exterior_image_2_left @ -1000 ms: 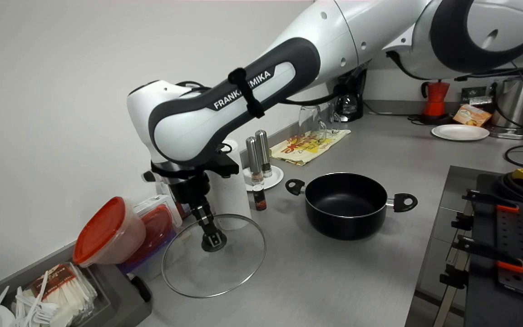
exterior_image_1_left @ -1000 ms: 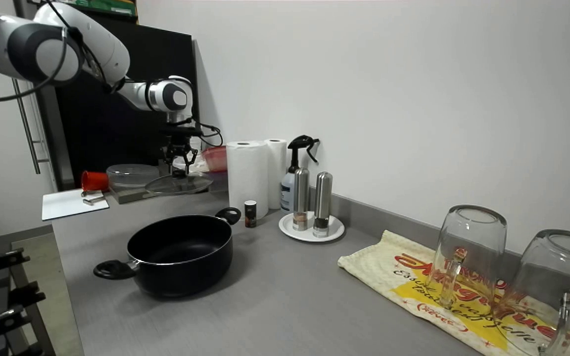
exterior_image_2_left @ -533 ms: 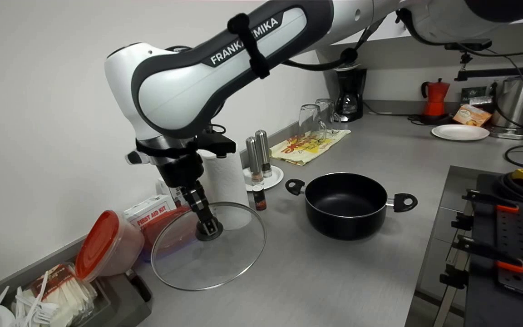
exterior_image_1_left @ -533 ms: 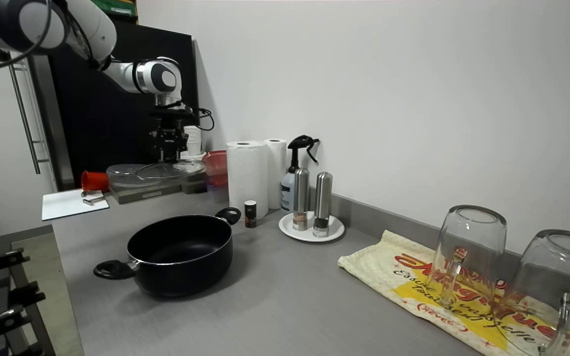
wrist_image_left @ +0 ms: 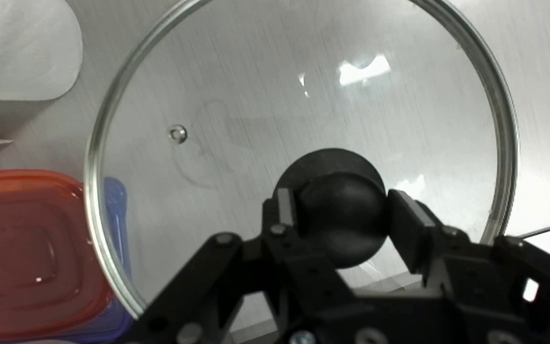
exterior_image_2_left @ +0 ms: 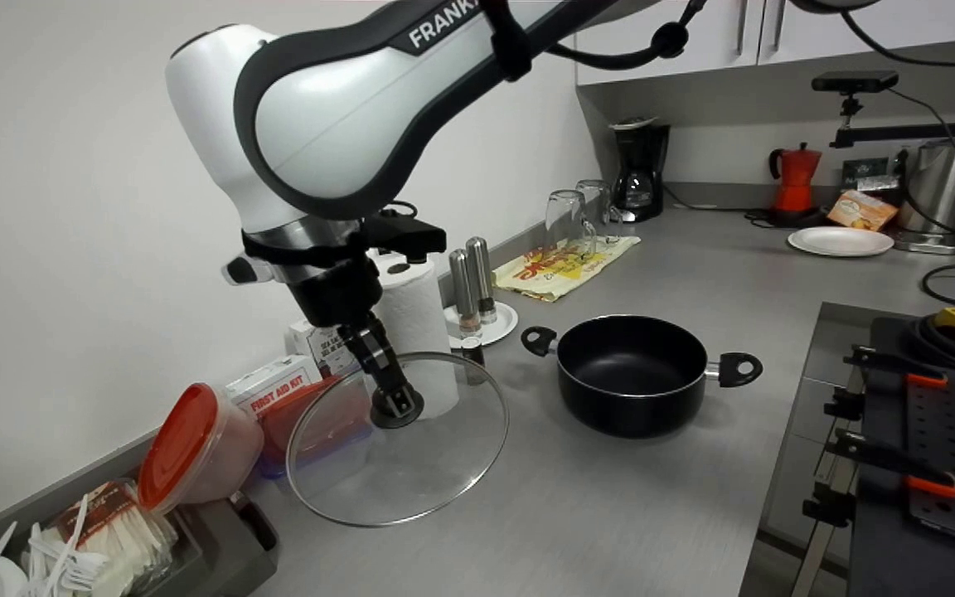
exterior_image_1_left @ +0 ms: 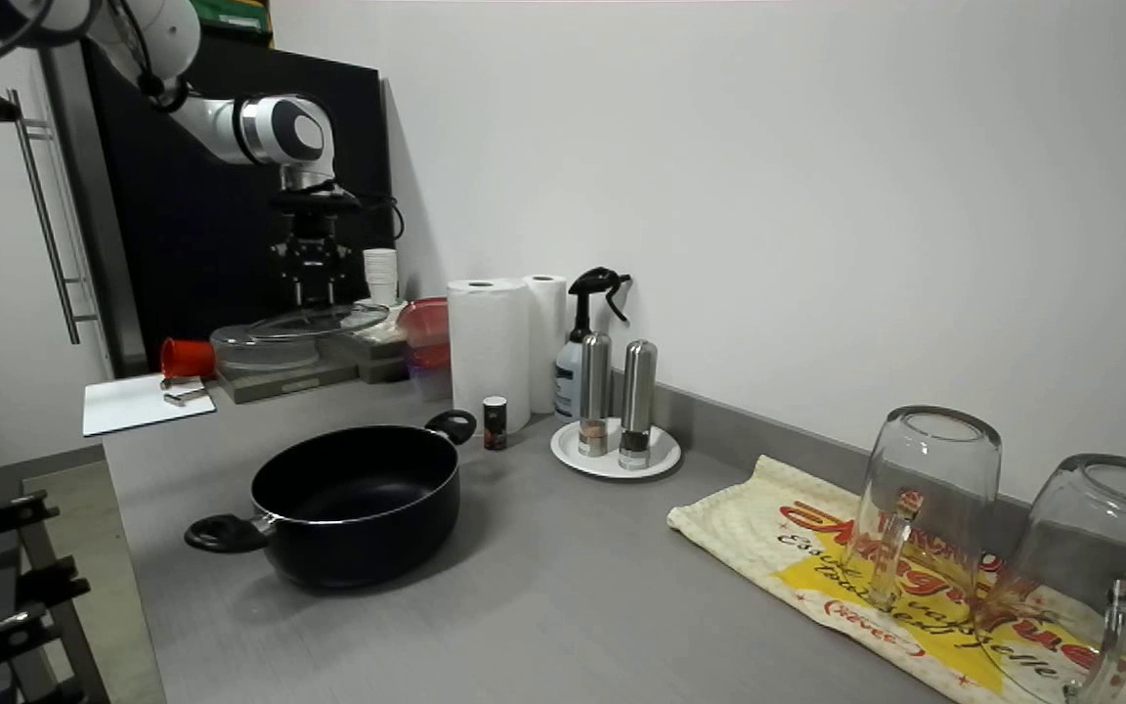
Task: Put the lid on the black pot
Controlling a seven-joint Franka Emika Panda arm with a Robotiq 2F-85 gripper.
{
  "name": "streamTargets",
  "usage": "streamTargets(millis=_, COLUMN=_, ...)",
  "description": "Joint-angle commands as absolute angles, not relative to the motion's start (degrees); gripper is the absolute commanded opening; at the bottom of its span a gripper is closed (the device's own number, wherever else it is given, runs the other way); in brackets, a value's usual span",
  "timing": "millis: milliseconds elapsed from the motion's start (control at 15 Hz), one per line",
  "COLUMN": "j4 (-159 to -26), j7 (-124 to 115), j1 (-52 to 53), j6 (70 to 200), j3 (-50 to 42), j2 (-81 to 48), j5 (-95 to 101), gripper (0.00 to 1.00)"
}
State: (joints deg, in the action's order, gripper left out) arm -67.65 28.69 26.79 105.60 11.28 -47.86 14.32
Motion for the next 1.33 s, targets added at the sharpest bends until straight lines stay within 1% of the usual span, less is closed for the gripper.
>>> streamTargets(millis=0, j4=-81.22, j7=23.56, j1=26.02, j6=109.02, j3=9.76, j2=-36.80, j5=15.69, gripper=0.25)
streamTargets(millis=333, j4=-94.08, j7=13.58, j1=23.79, j6=117.21, j3=7.29, j2=-27.05, j5=14.14, gripper=0.25)
streamTargets(millis=467, j4=-98.69, j7=9.02, j1=21.49, j6=120.10, j3=8.35, j2=-24.09, j5=15.34, gripper=0.25)
streamTargets(millis=1267, j4=-123.32, j7=-4.05, j1=13.39, j6=130.48, j3=7.54, j2=-9.82, j5=13.45, gripper=0.25)
